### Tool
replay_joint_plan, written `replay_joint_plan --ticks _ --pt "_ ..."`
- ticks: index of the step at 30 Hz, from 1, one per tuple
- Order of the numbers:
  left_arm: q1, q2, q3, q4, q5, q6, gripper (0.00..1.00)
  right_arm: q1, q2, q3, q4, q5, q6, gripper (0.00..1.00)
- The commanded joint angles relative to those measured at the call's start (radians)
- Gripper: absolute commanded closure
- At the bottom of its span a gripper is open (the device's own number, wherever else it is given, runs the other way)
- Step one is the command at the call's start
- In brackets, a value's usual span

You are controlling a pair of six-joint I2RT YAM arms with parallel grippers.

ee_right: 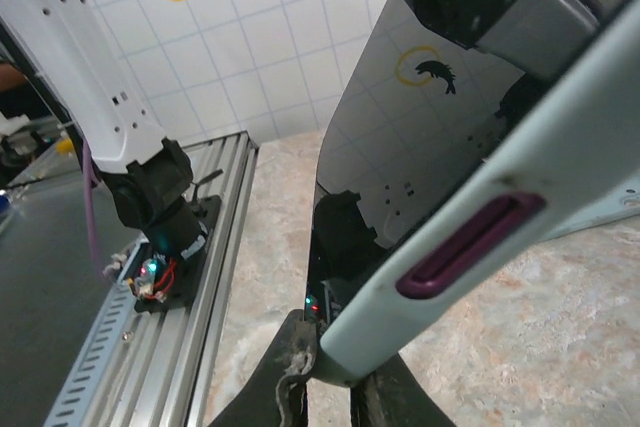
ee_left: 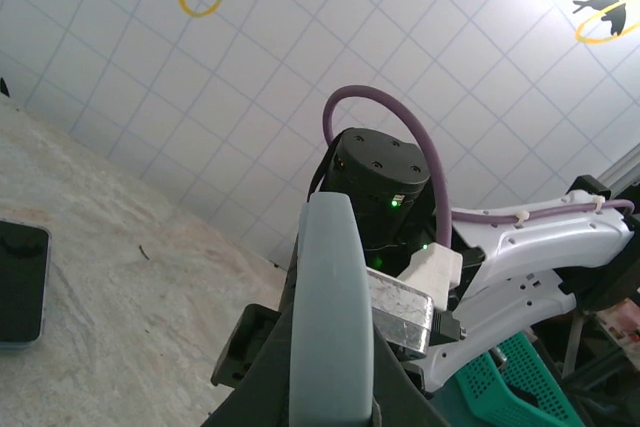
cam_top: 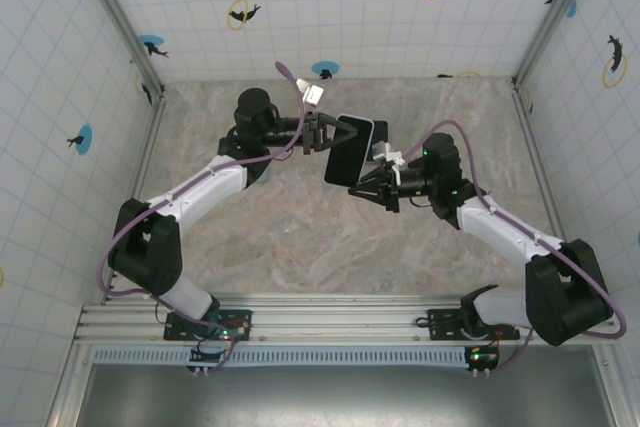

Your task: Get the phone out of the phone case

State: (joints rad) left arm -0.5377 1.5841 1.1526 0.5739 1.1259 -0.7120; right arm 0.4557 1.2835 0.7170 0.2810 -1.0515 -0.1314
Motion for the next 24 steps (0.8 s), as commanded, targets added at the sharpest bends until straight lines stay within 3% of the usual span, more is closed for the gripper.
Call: replay_joint_plan --ticks 1,9,14,24 --pt "-0.04 -0.038 -0.005 0.004 0.041 -0.139 1.0 0.002 -0.008 0.064 -0.065 0.212 -0.155 0.95" --pt "-0.074 -0.036 -0.014 -0.006 0.031 -0.142 1.0 0.007 -0.032 0.051 0.058 0.283 -0.07 0.97" --pt "-0.073 -0.036 0.003 -0.098 -0.012 -0.063 1.0 0.004 -0.053 0.009 0.179 0.198 0.035 0.95" --pt "-0.065 -0.037 -0.003 -0.116 -0.077 -0.034 1.0 0.005 -0.069 -0.072 0.433 0.09 0.279 0.69"
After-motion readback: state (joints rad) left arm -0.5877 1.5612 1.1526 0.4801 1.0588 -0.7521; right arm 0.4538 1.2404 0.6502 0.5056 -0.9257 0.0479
